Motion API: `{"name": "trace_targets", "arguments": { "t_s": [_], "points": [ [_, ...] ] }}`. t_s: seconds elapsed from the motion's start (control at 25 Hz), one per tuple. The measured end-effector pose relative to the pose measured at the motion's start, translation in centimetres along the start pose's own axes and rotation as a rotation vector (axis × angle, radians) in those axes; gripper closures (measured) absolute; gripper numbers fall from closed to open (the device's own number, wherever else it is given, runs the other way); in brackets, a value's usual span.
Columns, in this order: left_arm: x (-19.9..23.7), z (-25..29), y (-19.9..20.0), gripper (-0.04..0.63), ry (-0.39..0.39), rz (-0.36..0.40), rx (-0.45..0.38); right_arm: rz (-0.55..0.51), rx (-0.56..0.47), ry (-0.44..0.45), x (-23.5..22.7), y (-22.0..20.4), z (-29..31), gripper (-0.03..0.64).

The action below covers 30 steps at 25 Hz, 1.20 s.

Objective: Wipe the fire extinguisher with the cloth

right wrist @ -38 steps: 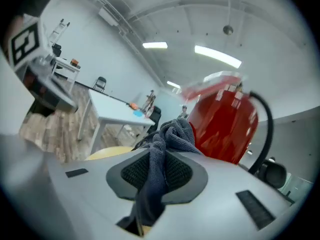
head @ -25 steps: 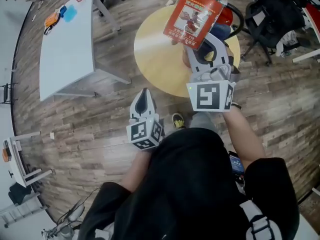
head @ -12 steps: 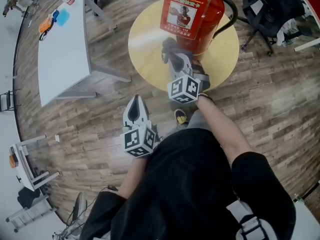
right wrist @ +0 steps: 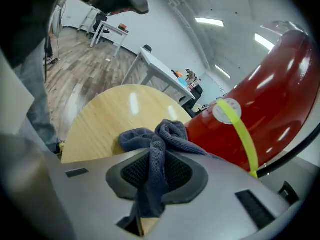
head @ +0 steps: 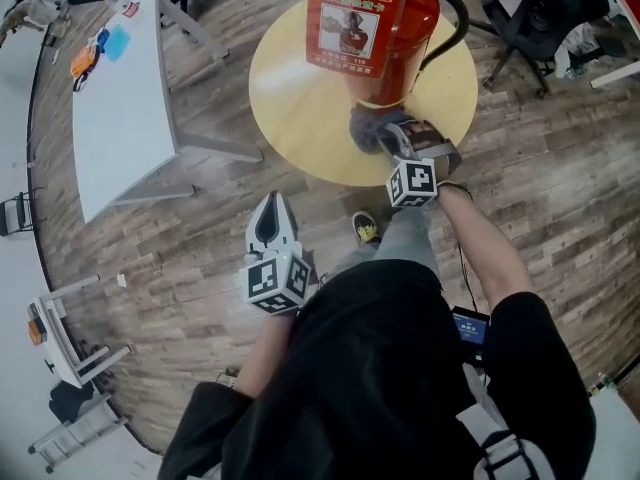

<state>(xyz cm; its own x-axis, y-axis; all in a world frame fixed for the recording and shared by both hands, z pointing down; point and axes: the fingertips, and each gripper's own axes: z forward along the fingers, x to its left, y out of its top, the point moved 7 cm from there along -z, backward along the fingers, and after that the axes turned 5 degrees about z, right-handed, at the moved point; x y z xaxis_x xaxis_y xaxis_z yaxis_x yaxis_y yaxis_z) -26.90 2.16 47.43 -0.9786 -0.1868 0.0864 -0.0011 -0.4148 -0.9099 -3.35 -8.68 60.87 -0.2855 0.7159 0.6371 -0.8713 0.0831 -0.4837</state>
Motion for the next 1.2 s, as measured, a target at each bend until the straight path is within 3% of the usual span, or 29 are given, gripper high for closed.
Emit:
{"name": "trace_targets", "arguments": {
  "t_s": [0.2,0.4,0.6,0.68,1.2],
  "points": [
    [-1.0,0.9,-0.8,0.571,-0.047,-0.014,0.010,-0.069,-0.149,-0.083,-5.7,2.1,-6.4,0.540],
    [-2.1,1.7,-0.8,0.571,-0.090,-0.022,-0.004,-0.070,-0.371,-0.280,-14.4,8.2,-15.3,0.540],
    [-2.2,1.6,-0.5,0.571,-0.103,-0.026,-0.011,-0.093,-0.468,-0.375,-18.2,11.2,-19.0,0.540],
    [-2.2,1.5,-0.3,0.571,-0.095,-0.026,-0.012,-0.048,-0.459,-0.356,-17.6,9.7,-18.0,0.540],
    [-1.3,0.2,-1.3,0.571,-0.027,0.025,0.058,0.393,-0.286,-0.001,-4.3,-1.7,-3.9,0.538]
  ]
}}
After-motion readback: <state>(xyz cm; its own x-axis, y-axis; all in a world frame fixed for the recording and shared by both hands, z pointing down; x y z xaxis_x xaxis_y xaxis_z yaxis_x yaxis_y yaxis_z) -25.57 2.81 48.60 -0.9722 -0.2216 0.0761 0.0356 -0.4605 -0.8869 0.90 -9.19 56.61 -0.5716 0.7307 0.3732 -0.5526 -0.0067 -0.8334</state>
